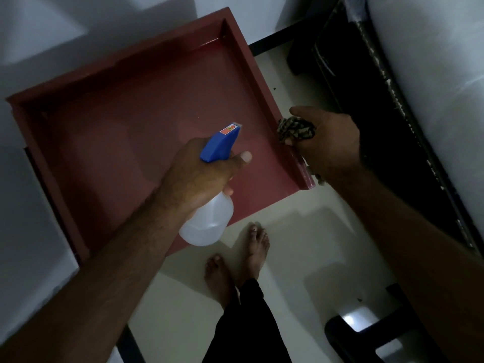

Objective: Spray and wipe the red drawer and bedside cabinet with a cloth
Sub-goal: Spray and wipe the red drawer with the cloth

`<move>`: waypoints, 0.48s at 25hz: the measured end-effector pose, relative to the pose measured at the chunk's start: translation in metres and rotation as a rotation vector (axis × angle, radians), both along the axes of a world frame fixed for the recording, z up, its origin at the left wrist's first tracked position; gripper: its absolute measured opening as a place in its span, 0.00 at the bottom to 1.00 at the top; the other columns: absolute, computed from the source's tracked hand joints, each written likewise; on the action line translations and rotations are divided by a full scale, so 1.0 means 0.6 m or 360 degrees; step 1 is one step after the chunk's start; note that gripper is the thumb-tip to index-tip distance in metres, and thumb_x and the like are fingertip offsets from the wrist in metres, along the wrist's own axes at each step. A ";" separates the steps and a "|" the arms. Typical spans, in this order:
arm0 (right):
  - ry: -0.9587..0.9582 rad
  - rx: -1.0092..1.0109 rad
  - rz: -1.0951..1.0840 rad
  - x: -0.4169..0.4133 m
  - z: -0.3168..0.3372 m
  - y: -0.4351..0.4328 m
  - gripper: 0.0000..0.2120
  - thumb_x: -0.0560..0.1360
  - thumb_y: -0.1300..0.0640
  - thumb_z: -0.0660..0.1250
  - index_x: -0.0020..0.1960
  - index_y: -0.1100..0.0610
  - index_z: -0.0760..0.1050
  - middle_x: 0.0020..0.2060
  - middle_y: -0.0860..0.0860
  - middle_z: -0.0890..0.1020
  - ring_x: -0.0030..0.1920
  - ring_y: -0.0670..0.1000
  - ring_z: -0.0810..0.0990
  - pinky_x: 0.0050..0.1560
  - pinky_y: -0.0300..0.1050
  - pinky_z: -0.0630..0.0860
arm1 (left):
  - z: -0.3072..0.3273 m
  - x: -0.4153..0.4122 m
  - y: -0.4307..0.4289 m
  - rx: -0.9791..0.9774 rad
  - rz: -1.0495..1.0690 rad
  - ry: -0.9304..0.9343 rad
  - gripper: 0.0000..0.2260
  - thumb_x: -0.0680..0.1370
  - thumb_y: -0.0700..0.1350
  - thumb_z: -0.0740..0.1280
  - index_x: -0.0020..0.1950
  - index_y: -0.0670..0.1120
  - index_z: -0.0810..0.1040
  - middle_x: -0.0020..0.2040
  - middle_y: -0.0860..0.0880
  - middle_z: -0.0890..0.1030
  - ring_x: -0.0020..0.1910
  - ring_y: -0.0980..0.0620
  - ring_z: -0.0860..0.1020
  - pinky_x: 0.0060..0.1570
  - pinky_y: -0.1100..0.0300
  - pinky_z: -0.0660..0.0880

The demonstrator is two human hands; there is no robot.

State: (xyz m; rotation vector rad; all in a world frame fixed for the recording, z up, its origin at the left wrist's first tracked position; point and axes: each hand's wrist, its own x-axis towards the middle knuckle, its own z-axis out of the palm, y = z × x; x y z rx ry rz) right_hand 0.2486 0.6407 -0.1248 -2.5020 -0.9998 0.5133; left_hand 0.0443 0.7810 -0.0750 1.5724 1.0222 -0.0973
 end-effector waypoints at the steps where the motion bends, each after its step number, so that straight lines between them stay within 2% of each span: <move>1: -0.0029 -0.0001 -0.0005 0.000 -0.001 0.008 0.27 0.75 0.57 0.76 0.73 0.49 0.75 0.69 0.50 0.81 0.68 0.53 0.80 0.69 0.58 0.77 | 0.000 -0.002 -0.002 -0.0002 -0.0001 0.0001 0.21 0.76 0.56 0.75 0.47 0.37 0.77 0.40 0.35 0.82 0.31 0.49 0.83 0.40 0.53 0.79; 5: -0.0038 0.0066 -0.0054 0.002 0.001 0.039 0.29 0.74 0.57 0.77 0.73 0.50 0.75 0.70 0.49 0.80 0.69 0.51 0.78 0.70 0.57 0.76 | -0.004 -0.010 -0.013 0.0043 -0.0026 0.0038 0.20 0.76 0.56 0.74 0.46 0.38 0.77 0.37 0.40 0.83 0.30 0.52 0.83 0.35 0.58 0.77; 8: 0.0001 0.0028 -0.0047 -0.009 0.006 0.010 0.29 0.74 0.57 0.77 0.74 0.49 0.74 0.70 0.49 0.80 0.67 0.52 0.80 0.66 0.57 0.79 | -0.006 -0.010 -0.017 0.0010 -0.0021 0.0043 0.21 0.75 0.57 0.75 0.47 0.39 0.77 0.39 0.39 0.83 0.30 0.53 0.83 0.36 0.57 0.76; 9: 0.0025 0.0007 -0.0050 -0.010 0.005 -0.008 0.29 0.75 0.57 0.77 0.74 0.48 0.74 0.69 0.50 0.80 0.64 0.53 0.82 0.61 0.55 0.82 | -0.006 -0.011 -0.018 -0.0003 -0.0015 0.0037 0.21 0.75 0.58 0.75 0.48 0.39 0.77 0.40 0.39 0.83 0.30 0.52 0.83 0.36 0.57 0.76; 10: 0.0071 -0.0016 -0.0054 -0.011 0.004 -0.025 0.29 0.76 0.58 0.76 0.75 0.47 0.73 0.69 0.50 0.80 0.61 0.54 0.84 0.51 0.48 0.85 | -0.007 -0.012 -0.019 -0.0009 -0.0015 0.0028 0.21 0.75 0.58 0.75 0.48 0.39 0.77 0.39 0.39 0.83 0.31 0.52 0.83 0.37 0.56 0.77; 11: 0.0124 -0.0050 -0.0045 -0.010 0.004 -0.040 0.30 0.76 0.58 0.75 0.75 0.46 0.72 0.69 0.50 0.80 0.58 0.55 0.85 0.42 0.37 0.82 | -0.007 -0.013 -0.020 -0.0012 -0.0018 0.0021 0.21 0.75 0.58 0.75 0.47 0.39 0.77 0.38 0.40 0.83 0.31 0.51 0.84 0.37 0.55 0.78; 12: 0.0152 -0.0087 -0.0020 -0.008 0.006 -0.048 0.30 0.76 0.58 0.75 0.76 0.45 0.72 0.69 0.50 0.79 0.57 0.56 0.85 0.36 0.32 0.79 | -0.009 -0.014 -0.021 -0.0020 -0.0016 0.0011 0.21 0.75 0.58 0.75 0.47 0.39 0.77 0.37 0.42 0.83 0.32 0.51 0.84 0.39 0.53 0.79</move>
